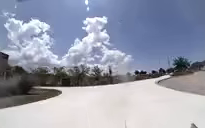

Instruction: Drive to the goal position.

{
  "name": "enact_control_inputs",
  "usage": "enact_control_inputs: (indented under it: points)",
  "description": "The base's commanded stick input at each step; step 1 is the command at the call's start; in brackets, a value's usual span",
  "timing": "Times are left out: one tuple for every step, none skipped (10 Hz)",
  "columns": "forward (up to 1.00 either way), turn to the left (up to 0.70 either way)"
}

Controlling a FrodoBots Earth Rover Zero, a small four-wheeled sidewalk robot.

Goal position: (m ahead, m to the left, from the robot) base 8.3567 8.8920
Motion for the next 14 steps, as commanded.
enact_control_inputs:
  points:
    - [0.85,-0.01]
    - [0.85,-0.01]
    - [0.85,-0.01]
    - [0.85,-0.01]
    - [0.85,-0.01]
    - [0.85,-0.01]
    - [0.85,-0.01]
    - [0.85,-0.01]
    - [0.85,-0.01]
    - [0.85,-0.01]
    - [0.85,-0.01]
    - [0.85,-0.01]
    - [0.85,-0.01]
    - [0.85,-0.01]
